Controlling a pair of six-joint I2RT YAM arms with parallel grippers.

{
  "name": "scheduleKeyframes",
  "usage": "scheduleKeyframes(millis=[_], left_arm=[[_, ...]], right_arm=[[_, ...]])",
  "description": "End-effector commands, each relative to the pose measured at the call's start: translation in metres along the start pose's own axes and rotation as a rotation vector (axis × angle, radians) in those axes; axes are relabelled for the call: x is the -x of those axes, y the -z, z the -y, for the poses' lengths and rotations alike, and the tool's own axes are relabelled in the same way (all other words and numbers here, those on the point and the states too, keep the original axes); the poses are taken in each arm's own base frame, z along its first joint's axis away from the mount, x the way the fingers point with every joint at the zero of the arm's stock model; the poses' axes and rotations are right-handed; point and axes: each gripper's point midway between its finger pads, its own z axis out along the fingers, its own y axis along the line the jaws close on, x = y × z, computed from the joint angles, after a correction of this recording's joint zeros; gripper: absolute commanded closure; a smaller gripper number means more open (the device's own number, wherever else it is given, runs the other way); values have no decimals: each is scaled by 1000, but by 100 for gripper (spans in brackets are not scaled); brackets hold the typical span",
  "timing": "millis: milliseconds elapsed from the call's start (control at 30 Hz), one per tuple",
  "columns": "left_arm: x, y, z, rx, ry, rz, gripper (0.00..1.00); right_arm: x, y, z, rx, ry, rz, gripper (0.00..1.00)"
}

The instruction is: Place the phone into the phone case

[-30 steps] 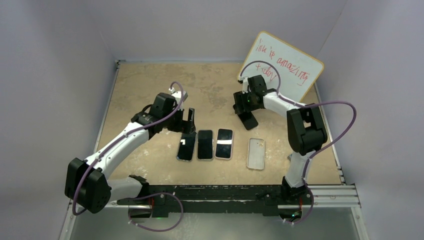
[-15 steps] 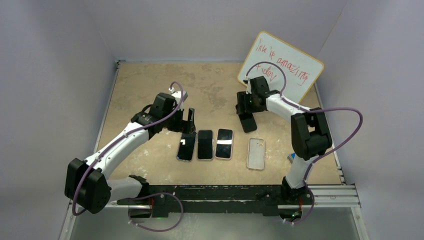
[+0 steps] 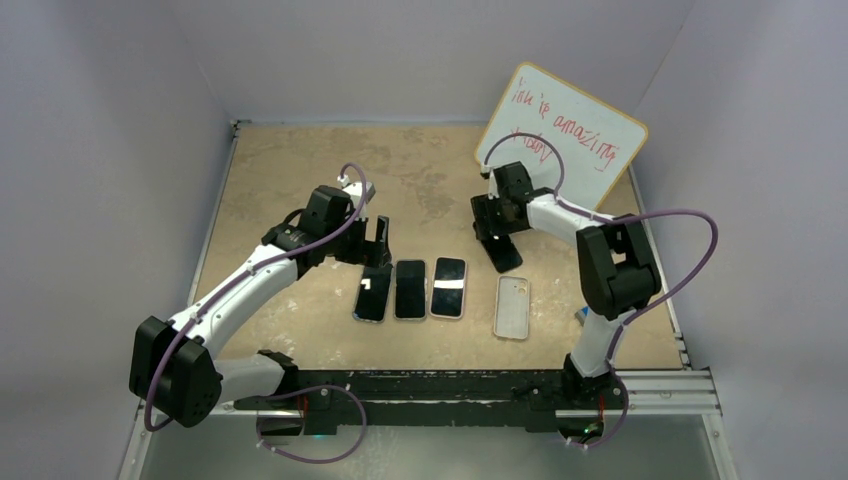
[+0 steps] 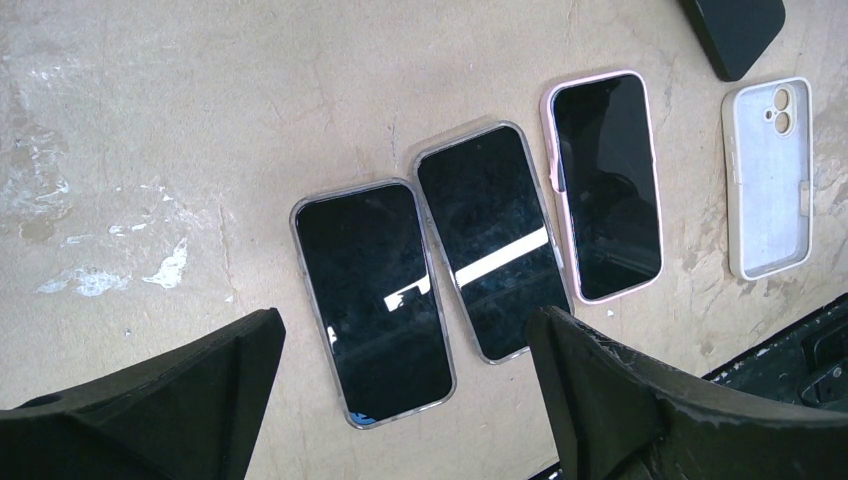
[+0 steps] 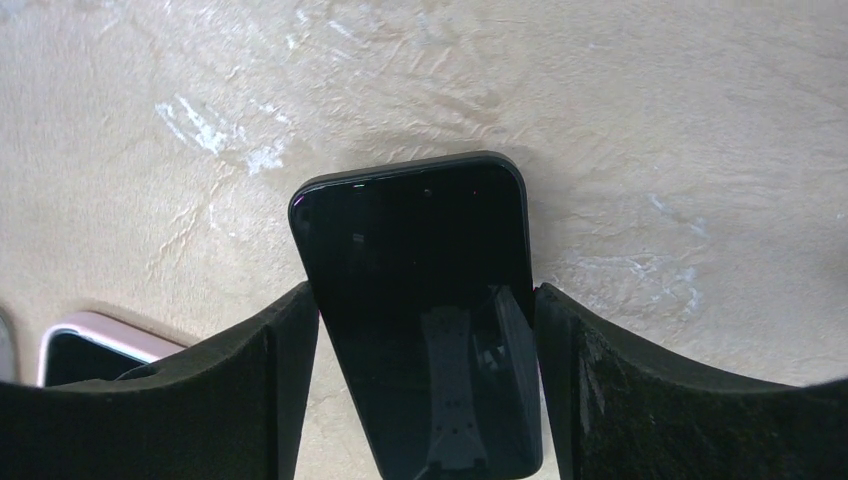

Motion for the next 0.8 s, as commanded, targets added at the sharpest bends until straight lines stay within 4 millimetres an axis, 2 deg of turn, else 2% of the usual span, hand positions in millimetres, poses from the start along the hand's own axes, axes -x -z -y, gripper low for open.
scheduleKeyframes(millis=[0,33,133,267,333,600,667,767], left_arm=[[7,1,1,-6,-13,33,1],[7,1,1,-6,-13,32,1],[7,1,1,-5,-13,31,2],[6,1,2,-12,-14,28,1],[6,0,3,-17,-14,28,1],[5,1,7,-41,-20,25,1],[6,2,8,-46,-20,27,1],[6,4,9,-53,-23,32,1]], right_arm=[[-5,0,-1,-12,144,-6,25],[-7,0,0,-11,168,-14,24],[-16,2,3,-10,217,-37,10],[-30,4,6,4,293,-75,5],[-45,5,0,59,317,-116,4],[-69,-2,-6,145,383,-188,15],[-68,-2,-6,139,380,-185,21],[-55,-1,-3,98,344,-133,32]])
